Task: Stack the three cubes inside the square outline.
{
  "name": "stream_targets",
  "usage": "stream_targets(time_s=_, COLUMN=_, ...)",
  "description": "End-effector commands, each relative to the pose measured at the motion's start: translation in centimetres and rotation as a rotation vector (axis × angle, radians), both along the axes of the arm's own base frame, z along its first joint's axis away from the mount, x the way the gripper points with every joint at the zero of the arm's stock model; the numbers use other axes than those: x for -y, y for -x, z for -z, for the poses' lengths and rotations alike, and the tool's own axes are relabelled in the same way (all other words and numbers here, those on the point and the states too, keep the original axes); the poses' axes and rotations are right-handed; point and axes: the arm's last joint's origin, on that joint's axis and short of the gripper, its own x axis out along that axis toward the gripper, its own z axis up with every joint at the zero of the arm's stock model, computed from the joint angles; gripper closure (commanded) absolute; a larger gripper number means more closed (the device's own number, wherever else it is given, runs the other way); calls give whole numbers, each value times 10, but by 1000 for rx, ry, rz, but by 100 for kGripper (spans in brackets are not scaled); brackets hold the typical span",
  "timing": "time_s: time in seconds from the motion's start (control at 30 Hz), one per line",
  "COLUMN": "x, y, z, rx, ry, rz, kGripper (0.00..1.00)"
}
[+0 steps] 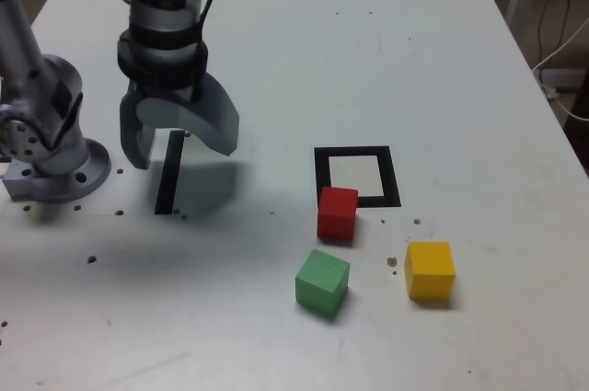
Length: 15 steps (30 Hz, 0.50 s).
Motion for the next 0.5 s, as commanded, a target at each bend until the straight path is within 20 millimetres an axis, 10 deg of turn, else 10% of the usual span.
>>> stream_targets(time_s=0.0, x=4, y=-9, z=-1, rx=-5, ry=4, rz=19, kGripper=1)
stream_targets(time_s=0.47, x=25, y=-42, z=-18, rx=12, ry=7, rz=106, kGripper=1)
